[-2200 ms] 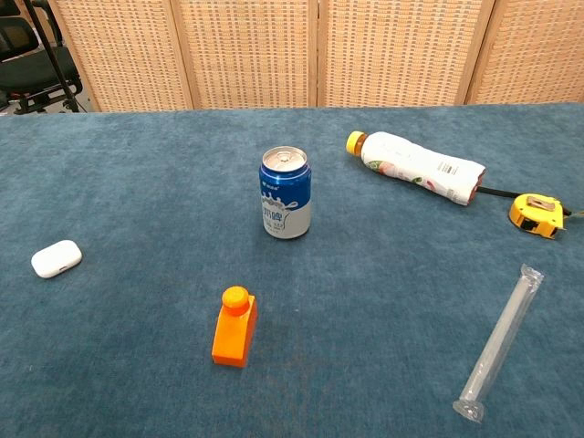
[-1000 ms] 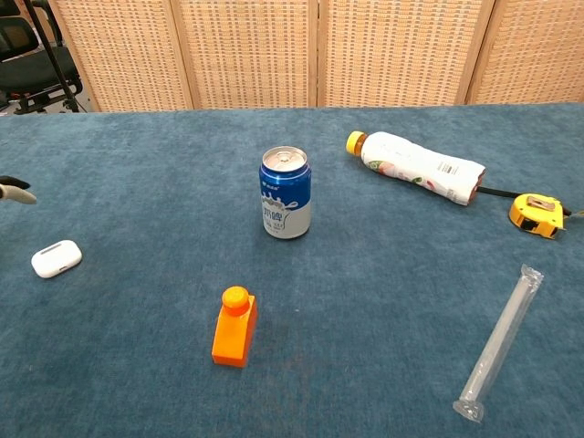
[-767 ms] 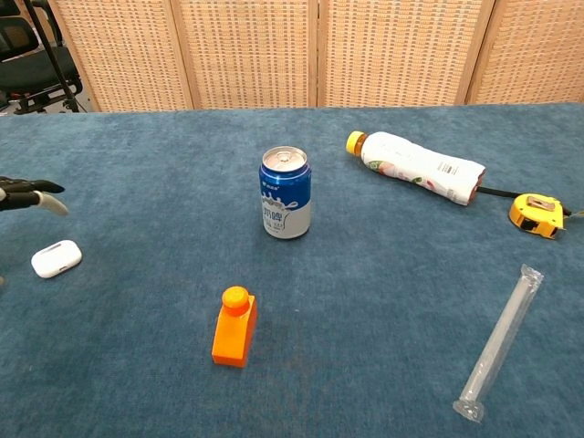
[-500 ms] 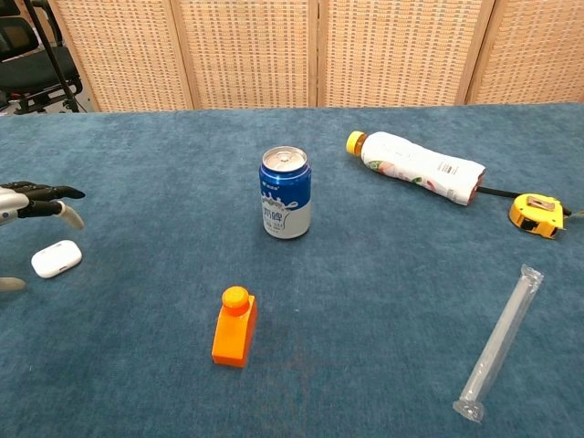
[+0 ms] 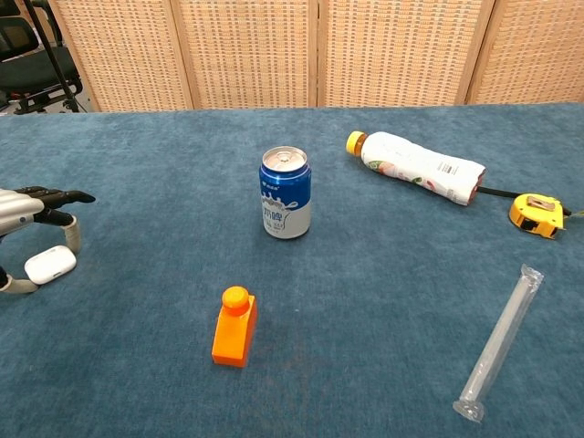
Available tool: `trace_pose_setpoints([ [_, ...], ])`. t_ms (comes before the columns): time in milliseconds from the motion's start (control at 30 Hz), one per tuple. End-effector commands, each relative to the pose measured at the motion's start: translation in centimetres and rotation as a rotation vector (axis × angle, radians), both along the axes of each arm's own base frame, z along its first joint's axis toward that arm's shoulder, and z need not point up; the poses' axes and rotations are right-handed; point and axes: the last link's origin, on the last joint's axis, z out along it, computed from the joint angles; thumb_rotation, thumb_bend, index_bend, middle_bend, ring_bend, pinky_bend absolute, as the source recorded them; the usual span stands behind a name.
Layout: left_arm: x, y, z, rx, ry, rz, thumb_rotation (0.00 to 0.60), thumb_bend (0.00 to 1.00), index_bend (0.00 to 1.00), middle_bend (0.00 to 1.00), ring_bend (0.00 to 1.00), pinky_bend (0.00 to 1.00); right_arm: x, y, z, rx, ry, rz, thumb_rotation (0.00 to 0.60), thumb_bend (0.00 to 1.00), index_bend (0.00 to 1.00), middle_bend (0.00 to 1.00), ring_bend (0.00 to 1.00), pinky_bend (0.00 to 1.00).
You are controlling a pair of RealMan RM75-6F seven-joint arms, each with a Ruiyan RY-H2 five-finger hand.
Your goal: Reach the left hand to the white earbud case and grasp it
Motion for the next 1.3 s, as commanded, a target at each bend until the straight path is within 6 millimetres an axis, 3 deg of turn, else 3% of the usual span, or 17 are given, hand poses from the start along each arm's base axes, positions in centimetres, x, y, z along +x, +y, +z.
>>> trace_pose_setpoints([
  [33, 0.0, 0.1, 0.2, 0.012, -0.007, 0.003, 0.6, 0.27, 0.62, 0.0, 0.0, 0.0, 0.0, 0.0, 0.1, -0.001, -0.002, 0.0, 0.6, 0.0, 0.0, 0.0, 0.0, 0.0],
  [300, 1.6, 1.5, 1.6, 0.097, -0.12, 0.03, 0.6, 0.27, 0.62, 0.0, 0.0, 0.0, 0.0, 0.0, 0.2, -0.002, -0.01, 0.001, 0.6, 0.0, 0.0, 0.0, 0.0, 0.0],
  [600, 8.1, 6.6, 2.2, 0.171, -0.318, 0.1, 0.6, 0.27, 0.62, 0.0, 0.0, 0.0, 0.0, -0.1, 0.7, -0.013, -0.031, 0.003, 0.6, 0.0, 0.0, 0.0, 0.0, 0.0],
  [767, 11.3, 8.5, 0.3, 0.142, -0.405, 0.155, 0.6, 0.28, 0.62, 0.0, 0.0, 0.0, -0.1, -0.1, 1.1, -0.02, -0.042, 0.003, 0.6, 0.0, 0.0, 0.0, 0.0, 0.0],
  [1300, 15.9, 9.8, -8.1, 0.022, -0.505, 0.363, 0.6, 0.31, 0.63, 0.0, 0.0, 0.0, -0.1, -0.1, 1.3, -0.009, -0.073, 0.011, 0.6, 0.0, 0.0, 0.0, 0.0, 0.0],
])
